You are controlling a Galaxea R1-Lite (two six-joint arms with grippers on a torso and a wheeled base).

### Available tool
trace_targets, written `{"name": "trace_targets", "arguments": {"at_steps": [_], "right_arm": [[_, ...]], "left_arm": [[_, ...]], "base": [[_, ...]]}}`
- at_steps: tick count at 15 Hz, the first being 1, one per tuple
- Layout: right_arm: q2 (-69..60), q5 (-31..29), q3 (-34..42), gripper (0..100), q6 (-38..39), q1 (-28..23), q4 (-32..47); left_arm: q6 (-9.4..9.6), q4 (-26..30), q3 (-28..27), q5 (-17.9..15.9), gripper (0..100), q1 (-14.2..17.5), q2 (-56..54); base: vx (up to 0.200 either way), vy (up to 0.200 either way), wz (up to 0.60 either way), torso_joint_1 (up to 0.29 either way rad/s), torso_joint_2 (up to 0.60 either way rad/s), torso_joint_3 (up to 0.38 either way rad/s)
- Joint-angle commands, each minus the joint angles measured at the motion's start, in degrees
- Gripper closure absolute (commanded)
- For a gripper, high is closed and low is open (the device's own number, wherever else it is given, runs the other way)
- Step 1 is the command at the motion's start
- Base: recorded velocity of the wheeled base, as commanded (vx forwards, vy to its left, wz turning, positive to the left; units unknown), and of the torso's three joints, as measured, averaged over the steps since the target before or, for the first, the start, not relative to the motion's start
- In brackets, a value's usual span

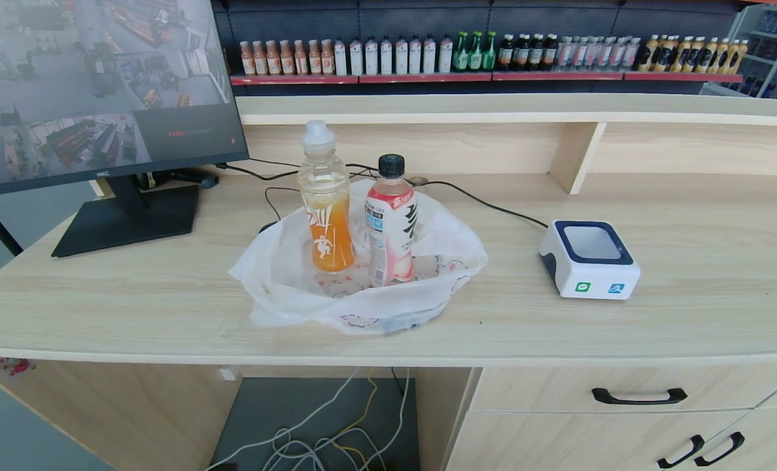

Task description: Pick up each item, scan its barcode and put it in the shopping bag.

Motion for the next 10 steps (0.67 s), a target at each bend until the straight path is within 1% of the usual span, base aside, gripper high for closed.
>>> {"name": "trace_targets", "arguments": {"at_steps": [1,7,10], "right_arm": [[0.2,0.06,0.02,0,-0.39,-0.04,0.0],[1.43,0.24,0.02,0,-0.21,0.13,-0.09],[0.11,0.15,0.02,0,-0.57,0.13,0.09]], "left_arm": [[-0.09,0.0,0.0,-0.04,0,0.05,-0.02],[-0.09,0.0,0.0,-0.04,0,-0.04,-0.02],[-0.09,0.0,0.0,-0.04,0,-0.04,-0.02]], "base": [[0.0,0.0,0.0,0.0,0.0,0.0],[0.0,0.0,0.0,0.0,0.0,0.0],[0.0,0.0,0.0,0.0,0.0,0.0]]}}
